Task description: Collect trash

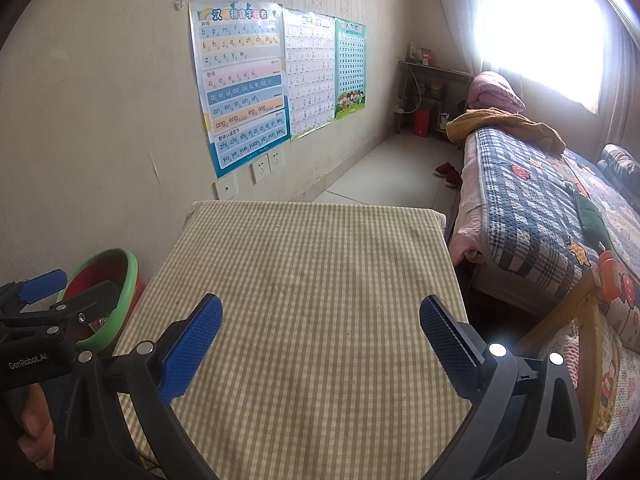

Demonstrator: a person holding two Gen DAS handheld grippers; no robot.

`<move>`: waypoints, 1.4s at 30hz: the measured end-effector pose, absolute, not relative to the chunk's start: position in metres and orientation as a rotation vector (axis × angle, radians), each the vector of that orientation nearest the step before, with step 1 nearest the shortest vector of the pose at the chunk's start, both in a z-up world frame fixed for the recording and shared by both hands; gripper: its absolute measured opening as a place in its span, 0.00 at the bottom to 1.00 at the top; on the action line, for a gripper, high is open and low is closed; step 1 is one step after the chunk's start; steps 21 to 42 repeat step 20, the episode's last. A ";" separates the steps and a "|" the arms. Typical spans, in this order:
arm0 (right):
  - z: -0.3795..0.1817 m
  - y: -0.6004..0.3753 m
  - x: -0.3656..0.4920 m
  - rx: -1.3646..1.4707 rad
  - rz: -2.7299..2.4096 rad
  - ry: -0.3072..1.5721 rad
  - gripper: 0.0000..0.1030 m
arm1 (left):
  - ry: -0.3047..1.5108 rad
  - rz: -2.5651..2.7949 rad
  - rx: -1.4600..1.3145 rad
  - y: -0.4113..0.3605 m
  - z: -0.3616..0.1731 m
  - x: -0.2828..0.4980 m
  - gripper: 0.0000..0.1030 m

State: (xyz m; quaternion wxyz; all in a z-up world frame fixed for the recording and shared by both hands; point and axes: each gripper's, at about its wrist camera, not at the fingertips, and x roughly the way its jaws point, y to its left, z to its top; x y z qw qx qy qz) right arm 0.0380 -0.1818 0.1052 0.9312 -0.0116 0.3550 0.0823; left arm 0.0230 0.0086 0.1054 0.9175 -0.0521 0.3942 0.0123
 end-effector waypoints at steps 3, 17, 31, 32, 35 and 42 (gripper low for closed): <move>0.105 -0.182 0.037 -0.025 0.168 0.725 0.93 | 0.810 0.023 -0.107 0.008 0.106 0.023 0.95; 0.104 -0.180 0.038 -0.021 0.168 0.736 0.93 | 0.796 0.025 -0.125 0.009 0.107 0.021 0.95; 0.103 -0.181 0.038 -0.019 0.168 0.740 0.93 | 0.800 0.029 -0.122 0.009 0.107 0.022 0.95; 0.103 -0.181 0.038 -0.019 0.168 0.740 0.93 | 0.800 0.029 -0.122 0.009 0.107 0.022 0.95; 0.103 -0.181 0.038 -0.019 0.168 0.740 0.93 | 0.800 0.029 -0.122 0.009 0.107 0.022 0.95; 0.103 -0.181 0.038 -0.019 0.168 0.740 0.93 | 0.800 0.029 -0.122 0.009 0.107 0.022 0.95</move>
